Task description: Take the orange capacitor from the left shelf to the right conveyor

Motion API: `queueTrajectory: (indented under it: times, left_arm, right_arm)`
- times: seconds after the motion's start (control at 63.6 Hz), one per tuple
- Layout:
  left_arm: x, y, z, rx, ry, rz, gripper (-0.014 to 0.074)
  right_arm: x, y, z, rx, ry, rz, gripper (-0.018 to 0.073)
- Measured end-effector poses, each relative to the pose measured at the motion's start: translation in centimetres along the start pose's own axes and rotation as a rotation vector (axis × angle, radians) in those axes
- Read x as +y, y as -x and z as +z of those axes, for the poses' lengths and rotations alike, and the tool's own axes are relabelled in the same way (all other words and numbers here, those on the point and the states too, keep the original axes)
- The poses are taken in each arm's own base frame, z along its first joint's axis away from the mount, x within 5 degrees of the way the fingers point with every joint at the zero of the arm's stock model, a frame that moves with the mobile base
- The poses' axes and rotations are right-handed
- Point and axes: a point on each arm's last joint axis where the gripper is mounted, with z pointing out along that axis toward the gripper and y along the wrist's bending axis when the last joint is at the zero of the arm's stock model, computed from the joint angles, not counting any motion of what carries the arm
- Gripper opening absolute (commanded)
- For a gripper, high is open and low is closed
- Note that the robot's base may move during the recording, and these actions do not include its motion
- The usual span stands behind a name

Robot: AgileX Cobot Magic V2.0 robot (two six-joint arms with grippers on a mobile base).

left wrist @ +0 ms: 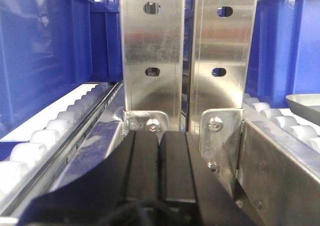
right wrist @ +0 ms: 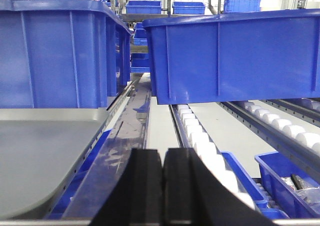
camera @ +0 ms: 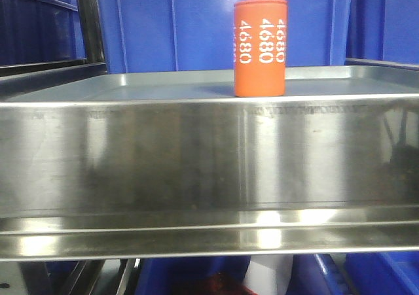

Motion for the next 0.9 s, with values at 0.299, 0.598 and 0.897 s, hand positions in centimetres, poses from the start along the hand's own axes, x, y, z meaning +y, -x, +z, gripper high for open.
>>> queueTrajectory:
  times: [0.299, 0.598, 0.897]
  left_arm:
    - [0.0, 0.0, 0.0, 0.000, 0.000, 0.000, -0.0105]
    - [0.0, 0.0, 0.0, 0.000, 0.000, 0.000, -0.0105]
    - [0.0, 0.0, 0.0, 0.000, 0.000, 0.000, -0.0105]
  right_arm:
    - [0.0, 0.0, 0.0, 0.000, 0.000, 0.000, 0.0055]
    - [0.1, 1.1, -0.1, -0.118, 0.009, 0.018, 0.0055]
    - [0.5, 7.9, -1.2, -0.245, 0.047, 0.125, 0.0055]
